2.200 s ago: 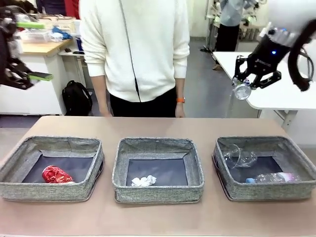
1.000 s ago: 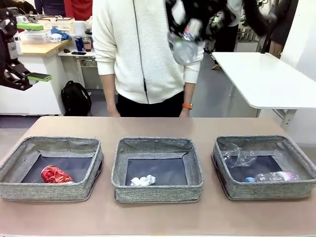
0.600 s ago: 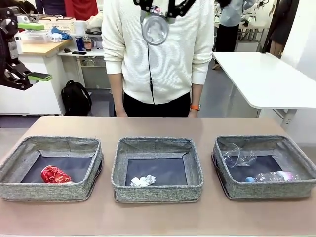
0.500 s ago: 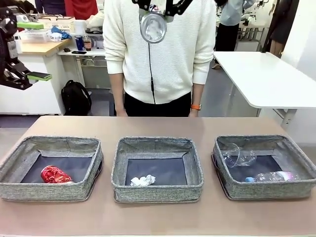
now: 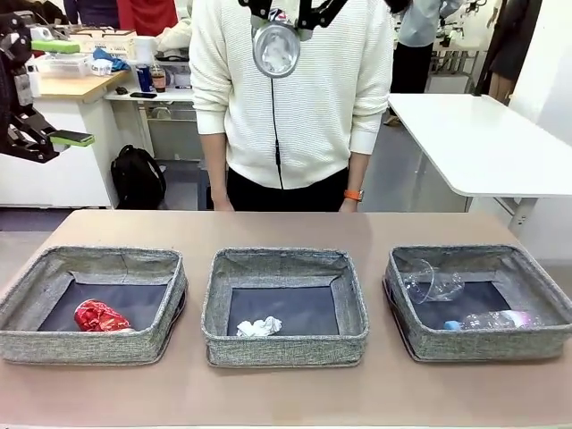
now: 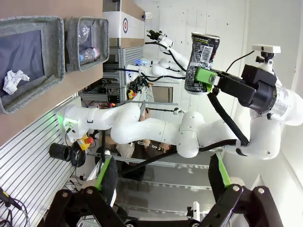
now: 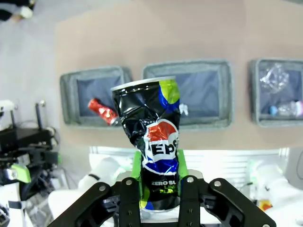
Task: Sort the waste into the appropriate baskets.
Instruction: Pick up the waste item pointed out by the person.
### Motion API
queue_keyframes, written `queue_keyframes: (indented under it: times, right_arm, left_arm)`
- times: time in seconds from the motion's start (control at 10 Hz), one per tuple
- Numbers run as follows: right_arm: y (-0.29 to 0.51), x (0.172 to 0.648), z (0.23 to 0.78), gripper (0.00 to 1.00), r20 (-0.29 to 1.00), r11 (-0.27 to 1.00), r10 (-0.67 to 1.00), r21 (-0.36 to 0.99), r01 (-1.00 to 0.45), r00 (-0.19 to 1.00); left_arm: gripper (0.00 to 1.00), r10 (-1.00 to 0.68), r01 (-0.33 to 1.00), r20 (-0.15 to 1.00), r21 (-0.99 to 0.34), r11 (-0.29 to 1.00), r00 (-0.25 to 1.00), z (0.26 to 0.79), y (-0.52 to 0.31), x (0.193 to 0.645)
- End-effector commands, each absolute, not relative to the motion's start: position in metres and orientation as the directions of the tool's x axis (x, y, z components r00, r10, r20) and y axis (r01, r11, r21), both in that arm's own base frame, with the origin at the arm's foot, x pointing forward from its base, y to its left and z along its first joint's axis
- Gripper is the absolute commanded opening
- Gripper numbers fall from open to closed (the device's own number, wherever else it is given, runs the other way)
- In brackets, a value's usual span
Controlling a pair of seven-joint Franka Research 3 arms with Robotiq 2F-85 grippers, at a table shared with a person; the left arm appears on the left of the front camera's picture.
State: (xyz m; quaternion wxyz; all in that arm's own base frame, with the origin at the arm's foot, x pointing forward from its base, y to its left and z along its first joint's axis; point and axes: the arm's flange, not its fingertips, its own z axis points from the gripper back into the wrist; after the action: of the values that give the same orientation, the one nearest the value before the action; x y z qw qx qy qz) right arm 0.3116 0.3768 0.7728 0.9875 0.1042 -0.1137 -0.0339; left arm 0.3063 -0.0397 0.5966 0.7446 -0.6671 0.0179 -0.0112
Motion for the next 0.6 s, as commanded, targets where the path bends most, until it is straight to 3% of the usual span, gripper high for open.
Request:
queue_keyframes:
  times: [0.0,0.5]
  right_arm:
    - [0.3749,0.3108,0.7735,0.31,0.221,0.977,-0.092,0.210,0.045,0.971]
    - [0.3749,0.3108,0.7735,0.31,0.221,0.977,-0.092,0.210,0.045,0.971]
  left_arm:
    - [1.00,-0.043,-0.017,-0.021,-0.996,0.088,0.999,0.6018,-0.0399,0.3054]
    - [1.00,-0.043,-0.017,-0.021,-0.996,0.088,0.999,0.6018,-0.0399,0.3054]
